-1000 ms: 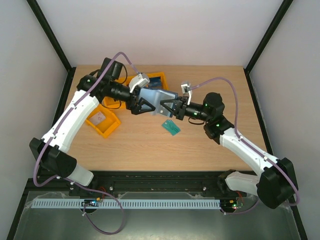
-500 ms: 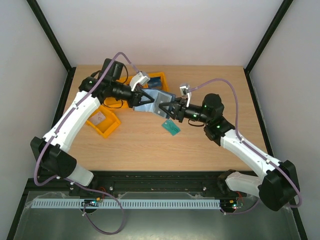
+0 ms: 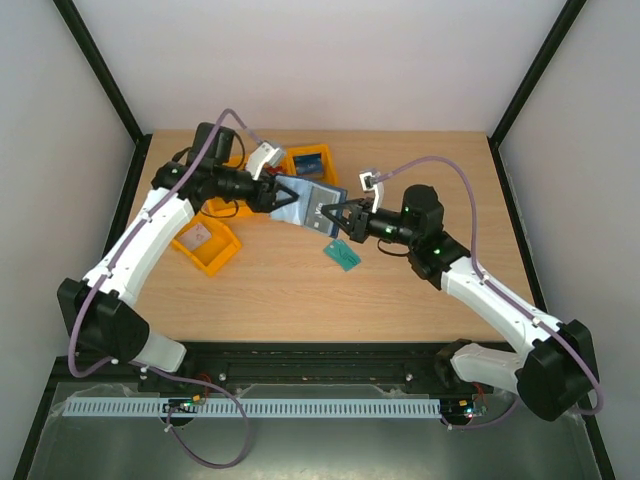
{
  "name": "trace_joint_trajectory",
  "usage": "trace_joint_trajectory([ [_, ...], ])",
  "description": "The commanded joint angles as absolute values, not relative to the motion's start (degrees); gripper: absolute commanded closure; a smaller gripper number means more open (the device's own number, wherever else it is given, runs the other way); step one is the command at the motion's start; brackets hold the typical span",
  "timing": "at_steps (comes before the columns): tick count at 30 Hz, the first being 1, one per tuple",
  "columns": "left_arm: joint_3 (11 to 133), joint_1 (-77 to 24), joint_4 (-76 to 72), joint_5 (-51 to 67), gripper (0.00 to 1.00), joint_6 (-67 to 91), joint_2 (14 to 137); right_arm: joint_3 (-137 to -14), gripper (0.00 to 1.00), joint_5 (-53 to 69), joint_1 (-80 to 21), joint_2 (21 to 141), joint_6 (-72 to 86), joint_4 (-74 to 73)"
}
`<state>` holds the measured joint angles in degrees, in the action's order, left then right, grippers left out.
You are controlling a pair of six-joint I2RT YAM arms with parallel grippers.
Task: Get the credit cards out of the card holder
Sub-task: Remove the credit card from the card holder.
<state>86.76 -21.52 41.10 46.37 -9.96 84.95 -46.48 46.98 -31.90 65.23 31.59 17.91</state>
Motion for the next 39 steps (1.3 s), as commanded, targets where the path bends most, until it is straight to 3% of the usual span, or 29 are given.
trace_joint_trajectory([
  [1,79.11,-12.44,29.36,29.57,0.55,0.43,83.86,-51.29,0.98,44.92,-32.17,65.14,29.66,10.97],
  [3,77.43,-6.82,27.04,27.57,0.55,4.33,83.92,-51.84,0.98,41.17,-32.17,64.56,29.09,7.33],
  [7,77.30,0.44,25.02,27.75,0.53,5.66,79.79,-56.26,0.98,20.86,-32.19,67.07,28.55,-7.16],
  [11,81.84,0.39,29.98,36.28,0.42,1.79,78.17,-64.62,0.98,9.31,-32.26,74.28,27.98,-20.00],
  [20,84.99,-15.20,37.26,44.97,0.40,-4.58,79.75,-65.74,0.98,18.89,-32.96,78.52,31.54,-11.50],
  [23,83.31,-18.88,35.57,47.97,0.44,-2.75,81.11,-64.31,0.98,29.49,-33.31,78.71,31.41,-6.84],
  [28,81.83,-19.87,34.29,50.99,0.55,-1.06,82.05,-58.74,0.98,44.10,-33.31,75.75,33.71,6.71],
  [39,76.96,-19.91,31.37,56.06,0.55,1.78,81.21,-54.00,0.98,53.36,-33.31,73.61,37.31,20.69],
])
